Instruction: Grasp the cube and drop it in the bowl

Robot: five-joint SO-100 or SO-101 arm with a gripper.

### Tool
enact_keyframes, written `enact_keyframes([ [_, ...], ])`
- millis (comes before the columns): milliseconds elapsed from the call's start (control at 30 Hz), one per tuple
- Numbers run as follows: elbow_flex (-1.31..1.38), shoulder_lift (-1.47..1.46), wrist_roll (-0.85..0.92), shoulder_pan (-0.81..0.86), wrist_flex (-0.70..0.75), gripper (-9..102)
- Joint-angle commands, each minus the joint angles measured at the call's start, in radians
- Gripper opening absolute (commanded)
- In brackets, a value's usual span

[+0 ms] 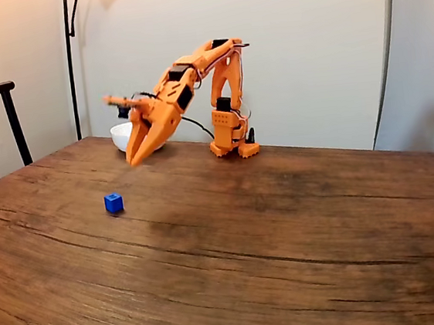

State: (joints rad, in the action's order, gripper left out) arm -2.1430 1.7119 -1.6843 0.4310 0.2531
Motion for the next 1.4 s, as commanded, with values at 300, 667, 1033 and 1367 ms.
enact_keyframes([
  [300,0.066,-0.080,-0.020,0.026,-0.084,18],
  [667,0.236,-0.279,-0.072,0.028,-0.101,48],
  [1033,0.249,-0.360,-0.063,0.021,-0.107,47],
  [1367,0.252,-0.411,-0.061,0.020,-0.110,47],
])
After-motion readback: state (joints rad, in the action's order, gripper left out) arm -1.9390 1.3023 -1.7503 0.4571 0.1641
